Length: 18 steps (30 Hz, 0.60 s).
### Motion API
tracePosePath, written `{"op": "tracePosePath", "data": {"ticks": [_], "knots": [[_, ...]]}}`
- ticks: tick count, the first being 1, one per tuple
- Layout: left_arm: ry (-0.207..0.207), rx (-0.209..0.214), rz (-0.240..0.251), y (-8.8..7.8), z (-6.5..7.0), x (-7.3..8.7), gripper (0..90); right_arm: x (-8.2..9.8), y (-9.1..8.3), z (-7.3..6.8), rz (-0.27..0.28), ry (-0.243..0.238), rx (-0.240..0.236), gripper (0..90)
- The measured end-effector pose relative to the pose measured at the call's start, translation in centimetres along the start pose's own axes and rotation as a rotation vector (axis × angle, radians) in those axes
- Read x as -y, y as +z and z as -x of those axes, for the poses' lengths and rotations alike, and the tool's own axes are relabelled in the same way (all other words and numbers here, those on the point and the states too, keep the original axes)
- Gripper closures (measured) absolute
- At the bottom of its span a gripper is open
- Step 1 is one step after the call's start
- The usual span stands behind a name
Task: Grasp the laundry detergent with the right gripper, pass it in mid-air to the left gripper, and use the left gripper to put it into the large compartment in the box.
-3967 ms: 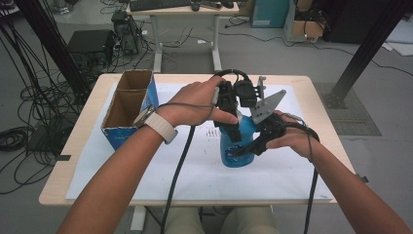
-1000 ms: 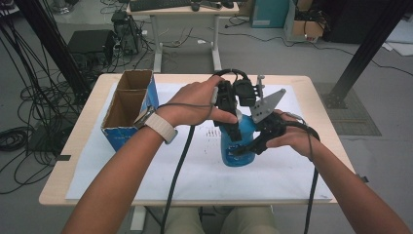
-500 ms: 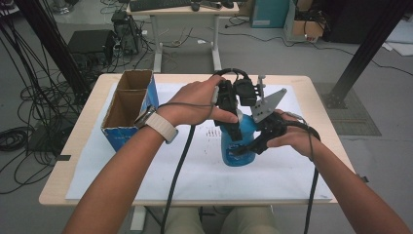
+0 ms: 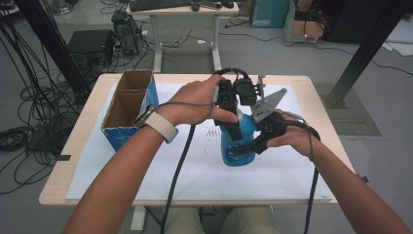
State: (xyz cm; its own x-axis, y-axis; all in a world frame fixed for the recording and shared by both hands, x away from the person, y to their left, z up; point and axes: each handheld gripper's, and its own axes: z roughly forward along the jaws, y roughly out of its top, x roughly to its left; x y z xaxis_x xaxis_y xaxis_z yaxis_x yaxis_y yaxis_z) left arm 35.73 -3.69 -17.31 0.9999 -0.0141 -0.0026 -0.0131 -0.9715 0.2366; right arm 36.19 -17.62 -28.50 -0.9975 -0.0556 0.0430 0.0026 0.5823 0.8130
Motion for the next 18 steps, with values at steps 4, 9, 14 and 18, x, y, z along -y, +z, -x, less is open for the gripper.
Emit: {"op": "tracePosePath", "data": {"ticks": [4, 9, 14, 18], "knots": [[0.007, 0.0, -0.006, -0.02, -0.05, 0.01, 37.0, -0.02, 0.04, -0.05, -0.003, 0.007, 0.002, 42.9], [-0.003, 0.002, -0.002, -0.03, -0.04, 0.09, 37.0, -0.02, 0.09, 0.13, 0.004, -0.012, 0.001, 42.9], [-0.003, -0.002, -0.002, -0.01, -0.08, 0.12, 37.0, -0.04, 0.15, 0.09, 0.003, 0.001, -0.004, 42.8], [-0.002, 0.0, -0.003, 0.07, -0.1, 0.1, 37.0, 0.08, 0.18, 0.18, 0.008, -0.003, -0.004, 42.7]]}}
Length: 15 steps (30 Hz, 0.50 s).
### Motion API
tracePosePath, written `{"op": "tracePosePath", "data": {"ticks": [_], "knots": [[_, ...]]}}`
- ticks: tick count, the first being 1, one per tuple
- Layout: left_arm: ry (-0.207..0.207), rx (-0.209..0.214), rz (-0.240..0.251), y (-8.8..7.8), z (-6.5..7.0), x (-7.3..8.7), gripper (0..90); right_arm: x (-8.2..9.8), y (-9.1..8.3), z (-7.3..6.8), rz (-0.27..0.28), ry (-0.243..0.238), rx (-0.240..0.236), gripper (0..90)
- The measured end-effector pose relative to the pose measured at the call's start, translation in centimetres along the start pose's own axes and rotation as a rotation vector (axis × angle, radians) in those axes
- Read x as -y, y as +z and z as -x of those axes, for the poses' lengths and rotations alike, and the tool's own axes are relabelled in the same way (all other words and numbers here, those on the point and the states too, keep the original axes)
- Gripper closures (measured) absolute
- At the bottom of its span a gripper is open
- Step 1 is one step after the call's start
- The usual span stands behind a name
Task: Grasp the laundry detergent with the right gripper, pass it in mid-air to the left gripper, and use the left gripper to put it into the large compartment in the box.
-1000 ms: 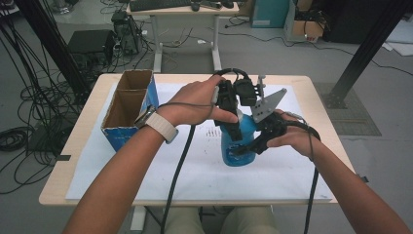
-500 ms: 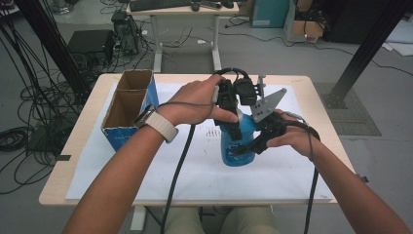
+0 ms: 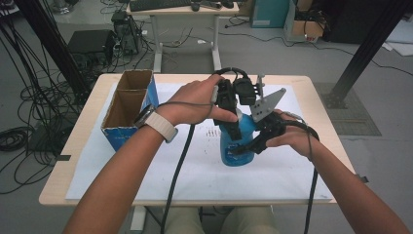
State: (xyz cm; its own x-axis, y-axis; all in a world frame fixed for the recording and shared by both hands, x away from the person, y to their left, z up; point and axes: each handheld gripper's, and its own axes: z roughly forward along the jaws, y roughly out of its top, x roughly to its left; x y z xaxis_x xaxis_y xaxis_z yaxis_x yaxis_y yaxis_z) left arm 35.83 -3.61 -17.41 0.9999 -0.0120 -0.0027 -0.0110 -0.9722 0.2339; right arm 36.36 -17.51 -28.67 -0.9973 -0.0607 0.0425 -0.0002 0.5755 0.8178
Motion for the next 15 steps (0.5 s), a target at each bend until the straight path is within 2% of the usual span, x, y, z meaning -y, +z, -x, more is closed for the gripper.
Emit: {"op": "tracePosePath", "data": {"ticks": [5, 6, 10, 12, 15], "knots": [[0.017, 0.01, -0.013, 0.18, -0.19, -0.07, 37.0, 0.24, 0.14, -0.13, 0.007, 0.018, -0.003, 42.6], [0.001, 0.009, -0.015, 0.2, -0.08, -0.05, 37.0, 0.27, 0.18, -0.14, 0.007, 0.02, -0.006, 42.6], [0.018, 0.02, -0.025, 0.37, -0.33, -0.07, 37.1, 0.46, 0.43, -0.06, 0.017, 0.023, -0.011, 42.5], [0.001, 0.019, -0.027, 0.39, -0.26, 0.0, 37.1, 0.55, 0.5, 0.01, 0.021, 0.024, -0.013, 42.4], [0.003, 0.018, -0.029, 0.47, -0.31, 0.02, 37.1, 0.63, 0.63, 0.07, 0.024, 0.026, -0.017, 42.3]]}}
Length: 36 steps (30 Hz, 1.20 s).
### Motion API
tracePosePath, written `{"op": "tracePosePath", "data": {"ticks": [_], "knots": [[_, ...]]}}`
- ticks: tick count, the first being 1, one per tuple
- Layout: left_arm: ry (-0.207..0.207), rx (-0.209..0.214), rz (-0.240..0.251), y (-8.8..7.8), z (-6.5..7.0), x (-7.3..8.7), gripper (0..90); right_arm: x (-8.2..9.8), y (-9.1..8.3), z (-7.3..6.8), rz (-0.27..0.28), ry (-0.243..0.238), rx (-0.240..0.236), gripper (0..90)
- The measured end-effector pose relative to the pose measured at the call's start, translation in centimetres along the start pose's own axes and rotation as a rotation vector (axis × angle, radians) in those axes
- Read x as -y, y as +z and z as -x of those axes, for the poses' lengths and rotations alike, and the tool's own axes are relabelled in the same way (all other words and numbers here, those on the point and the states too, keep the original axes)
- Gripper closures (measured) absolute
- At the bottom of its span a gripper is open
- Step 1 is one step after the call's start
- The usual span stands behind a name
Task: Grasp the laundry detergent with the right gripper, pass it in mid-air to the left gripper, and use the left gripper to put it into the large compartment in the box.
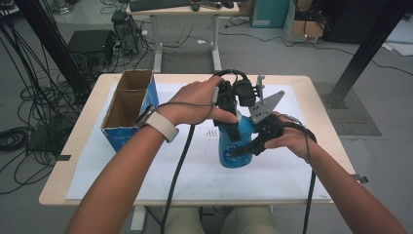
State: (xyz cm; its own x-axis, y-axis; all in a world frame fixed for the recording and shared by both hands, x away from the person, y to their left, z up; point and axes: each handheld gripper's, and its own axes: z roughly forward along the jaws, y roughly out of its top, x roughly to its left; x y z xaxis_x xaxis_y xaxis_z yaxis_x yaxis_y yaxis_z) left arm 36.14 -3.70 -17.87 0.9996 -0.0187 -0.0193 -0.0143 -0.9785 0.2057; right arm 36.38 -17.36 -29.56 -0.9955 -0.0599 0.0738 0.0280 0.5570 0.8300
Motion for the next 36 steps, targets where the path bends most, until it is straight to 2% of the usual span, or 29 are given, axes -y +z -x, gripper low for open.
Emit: {"op": "tracePosePath", "data": {"ticks": [2, 5, 8, 9, 11, 13, 15, 16, 17, 20, 22, 23, 24, 25, 27, 30, 36], "knots": [[-0.01, 0.011, -0.007, 0.1, 0.0, 0.0, 37.1, 0.1, 0.1, 0.0, 0.008, -0.001, 0.003, 42.3], [-0.002, 0.002, -0.021, 0.2, -0.1, 0.0, 37.2, 0.4, 0.3, 0.2, 0.024, -0.006, -0.003, 42.1], [0.008, 0.007, -0.041, 0.3, -0.2, -0.1, 37.2, 0.6, 0.5, 0.1, 0.037, 0.009, -0.011, 41.4], [-0.002, 0.003, -0.043, 0.3, -0.1, -0.1, 37.2, 0.7, 0.6, 0.1, 0.044, 0.014, -0.007, 40.6], [-0.005, 0.0, -0.045, 0.4, -0.1, -0.1, 37.2, 0.9, 0.8, 0.0, 0.039, 0.011, 0.003, 38.3], [-0.036, -0.005, -0.031, 0.5, 0.0, 0.0, 37.2, 1.2, 1.2, 0.0, 0.033, 0.013, 0.013, 35.9], [-0.016, -0.011, -0.05, 0.4, -0.1, 0.1, 37.2, 1.8, 1.5, 0.2, 0.029, 0.014, 0.042, 30.6], [-0.027, -0.005, -0.047, 0.4, -0.1, 0.2, 37.2, 2.1, 1.5, 0.3, 0.038, 0.018, 0.038, 28.5], [-0.063, 0.001, -0.055, 0.4, 0.0, 0.4, 37.2, 2.3, 1.5, 0.4, 0.047, 0.035, 0.033, 26.2], [-0.08, -0.005, -0.059, 0.3, -0.1, 0.7, 37.1, 2.9, 0.9, 0.4, 0.077, 0.143, 0.036, 13.9], [-0.093, -0.008, -0.055, 0.2, -0.2, 1.0, 37.1, 3.3, 0.4, 0.6, 0.082, 0.186, 0.041, 10.2], [-0.098, -0.011, -0.061, 0.0, -0.3, 1.1, 37.1, 3.4, 0.1, 0.7, 0.068, 0.2, 0.041, 10.0], [-0.077, -0.018, -0.06, -0.1, -0.5, 1.1, 37.1, 3.7, -0.3, 0.7, 0.05, 0.21, 0.058, 9.7], [-0.075, -0.022, -0.062, -0.2, -0.5, 1.2, 37.1, 3.9, -0.6, 0.8, 0.028, 0.219, 0.077, 9.4], [-0.097, -0.032, -0.057, -0.4, -0.5, 1.3, 37.1, 4.2, -0.9, 0.9, 0.009, 0.218, 0.102, 9.3], [-0.129, -0.049, -0.055, -0.9, -0.6, 1.3, 37.1, 4.7, -1.6, 1.0, -0.049, 0.211, 0.166, 8.3], [-0.184, -0.089, -0.051, -2.7, -0.8, 1.5, 37.1, 5.2, -3.3, 1.3, -0.124, 0.204, 0.229, 7.9]]}}
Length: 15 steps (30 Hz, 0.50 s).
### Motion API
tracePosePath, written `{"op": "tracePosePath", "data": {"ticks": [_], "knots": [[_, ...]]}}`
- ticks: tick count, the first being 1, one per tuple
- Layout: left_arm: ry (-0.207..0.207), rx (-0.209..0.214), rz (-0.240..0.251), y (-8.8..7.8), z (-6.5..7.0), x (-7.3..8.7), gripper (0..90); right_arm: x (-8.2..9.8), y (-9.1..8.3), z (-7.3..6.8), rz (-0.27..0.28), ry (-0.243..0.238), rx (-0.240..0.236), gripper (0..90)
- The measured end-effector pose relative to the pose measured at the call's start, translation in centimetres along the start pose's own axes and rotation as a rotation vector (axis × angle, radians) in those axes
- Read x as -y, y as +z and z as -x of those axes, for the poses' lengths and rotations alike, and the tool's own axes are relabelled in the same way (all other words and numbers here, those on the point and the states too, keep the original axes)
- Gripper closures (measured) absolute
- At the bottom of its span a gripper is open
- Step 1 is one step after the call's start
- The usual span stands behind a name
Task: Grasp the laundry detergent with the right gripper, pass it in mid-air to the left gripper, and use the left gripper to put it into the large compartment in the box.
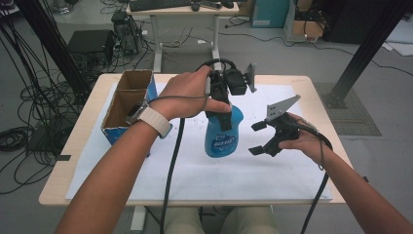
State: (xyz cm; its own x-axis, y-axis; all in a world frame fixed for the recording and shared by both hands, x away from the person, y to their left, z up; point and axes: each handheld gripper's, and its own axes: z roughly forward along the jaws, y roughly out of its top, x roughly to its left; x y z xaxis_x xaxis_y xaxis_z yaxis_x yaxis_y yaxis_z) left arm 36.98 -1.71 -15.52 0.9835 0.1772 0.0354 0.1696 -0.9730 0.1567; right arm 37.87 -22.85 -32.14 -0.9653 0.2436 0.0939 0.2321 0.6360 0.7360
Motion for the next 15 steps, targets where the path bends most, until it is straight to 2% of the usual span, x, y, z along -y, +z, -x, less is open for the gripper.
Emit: {"op": "tracePosePath", "data": {"ticks": [2, 8, 13, 14, 15], "knots": [[-0.008, -0.014, 0.008, -0.6, 0.0, 0.1, 37.1, 0.1, -0.6, 0.2, -0.019, 0.007, 0.012, 8.0], [-0.072, -0.039, 0.011, -2.7, -0.2, 0.2, 37.1, 0.7, -2.7, 0.8, -0.085, 0.018, 0.051, 8.7], [-0.1, -0.038, -0.003, -4.5, -0.6, 0.2, 37.1, 1.4, -4.3, 1.3, -0.106, 0.063, 0.077, 8.9], [-0.108, -0.041, 0.0, -4.8, -0.7, 0.2, 37.1, 1.6, -4.6, 1.4, -0.113, 0.057, 0.073, 8.9], [-0.117, -0.042, -0.004, -5.1, -0.7, 0.2, 37.1, 1.9, -4.8, 1.9, -0.124, -0.001, 0.072, 8.9]]}}
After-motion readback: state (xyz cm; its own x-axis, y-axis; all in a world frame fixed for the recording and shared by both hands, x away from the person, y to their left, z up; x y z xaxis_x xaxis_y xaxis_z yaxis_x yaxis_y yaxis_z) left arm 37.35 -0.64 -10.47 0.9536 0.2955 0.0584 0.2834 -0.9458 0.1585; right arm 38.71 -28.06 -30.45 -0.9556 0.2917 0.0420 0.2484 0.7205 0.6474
